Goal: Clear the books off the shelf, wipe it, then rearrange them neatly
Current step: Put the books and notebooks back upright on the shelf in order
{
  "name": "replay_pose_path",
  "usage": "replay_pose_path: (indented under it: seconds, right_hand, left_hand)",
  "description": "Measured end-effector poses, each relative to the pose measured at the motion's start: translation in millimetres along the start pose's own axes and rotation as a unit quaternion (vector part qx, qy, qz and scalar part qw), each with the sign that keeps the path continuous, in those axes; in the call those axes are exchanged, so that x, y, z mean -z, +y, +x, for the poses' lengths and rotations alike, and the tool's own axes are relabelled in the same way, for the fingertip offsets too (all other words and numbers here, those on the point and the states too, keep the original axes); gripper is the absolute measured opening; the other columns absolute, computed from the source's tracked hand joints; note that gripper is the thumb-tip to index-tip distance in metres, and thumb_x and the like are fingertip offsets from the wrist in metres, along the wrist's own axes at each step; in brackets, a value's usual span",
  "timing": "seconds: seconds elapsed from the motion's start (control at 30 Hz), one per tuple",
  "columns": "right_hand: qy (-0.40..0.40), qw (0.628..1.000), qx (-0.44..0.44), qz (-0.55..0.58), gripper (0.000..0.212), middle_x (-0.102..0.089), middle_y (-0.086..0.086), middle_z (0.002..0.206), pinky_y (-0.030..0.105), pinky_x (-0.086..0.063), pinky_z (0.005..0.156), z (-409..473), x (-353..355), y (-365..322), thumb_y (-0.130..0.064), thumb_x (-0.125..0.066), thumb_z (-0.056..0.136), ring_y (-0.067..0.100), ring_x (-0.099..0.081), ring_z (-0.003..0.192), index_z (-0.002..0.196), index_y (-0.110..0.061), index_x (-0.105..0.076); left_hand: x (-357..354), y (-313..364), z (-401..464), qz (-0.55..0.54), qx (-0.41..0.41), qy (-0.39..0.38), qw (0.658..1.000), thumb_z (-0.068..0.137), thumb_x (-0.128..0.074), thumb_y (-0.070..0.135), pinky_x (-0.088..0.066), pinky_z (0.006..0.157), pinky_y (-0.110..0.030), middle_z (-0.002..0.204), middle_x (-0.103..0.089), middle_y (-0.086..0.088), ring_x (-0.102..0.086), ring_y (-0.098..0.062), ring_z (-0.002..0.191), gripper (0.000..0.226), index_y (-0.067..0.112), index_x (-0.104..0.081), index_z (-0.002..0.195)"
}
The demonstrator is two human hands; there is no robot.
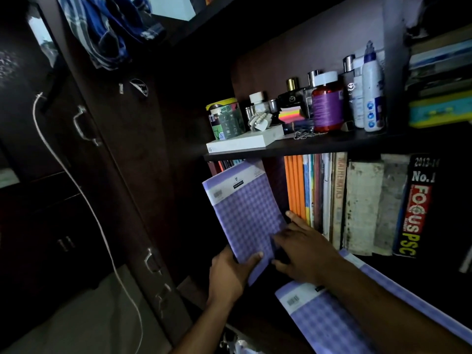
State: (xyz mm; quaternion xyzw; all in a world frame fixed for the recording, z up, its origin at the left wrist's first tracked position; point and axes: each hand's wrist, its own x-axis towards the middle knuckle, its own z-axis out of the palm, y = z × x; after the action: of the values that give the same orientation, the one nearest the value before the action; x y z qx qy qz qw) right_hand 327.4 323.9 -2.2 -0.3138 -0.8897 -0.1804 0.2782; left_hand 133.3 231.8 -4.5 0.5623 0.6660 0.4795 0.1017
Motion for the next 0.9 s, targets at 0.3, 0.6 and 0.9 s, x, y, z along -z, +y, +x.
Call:
replay_pose_path:
  seconds: [0.3, 0.6, 0.9]
  right_hand:
    - [-0.075, 0.997, 0.0, 0.012, 0.082, -0.064, 0.004, 0.126, 0.04, 0.003, 0.126, -0.6, 2.2, -0.7, -0.075, -0.029, 0.085, 0.021, -0.039, 0.142, 0.13, -0.012, -0.059]
    - [0.011, 1.0, 0.002, -0.003, 0.044, -0.066, -0.005, 0.078, 0.04, -0.014, 0.121, 0.6, 1.9, -4.0, -0.059, -0.049, 0.079, 0.016, -0.066, 0.092, 0.089, -0.019, -0.066]
    - [-0.038, 0.999, 0.006, 0.01, 0.054, -0.068, -0.004, 0.109, 0.033, 0.015, 0.124, -0.7, 2.8, -1.0, -0.055, -0.044, 0.088, 0.016, -0.056, 0.119, 0.125, -0.021, -0.062]
  left_hand:
    - [7.1, 5.8, -2.7, -0.095, -0.054, -0.036, 0.993, 0.081, -0.085, 0.038, -0.055, 0.086, -0.017, 0.117, -0.068, 0.026, -0.065, 0.006, 0.105, 0.055, 0.058, -0.051, 0.119]
    - [-5.0, 2.8, 6.4, -0.052, -0.035, -0.057, 0.996, 0.102, -0.061, 0.033, -0.053, 0.046, -0.03, 0.075, -0.075, -0.002, -0.068, -0.023, 0.048, 0.033, 0.035, -0.053, 0.133]
    - [-48.1, -0.7, 60.4, 0.183, -0.065, -0.091, 0.977, 0.096, -0.036, 0.074, -0.057, 0.075, -0.038, 0.067, -0.07, 0.003, -0.07, -0.018, 0.075, 0.054, 0.03, -0.063, 0.081]
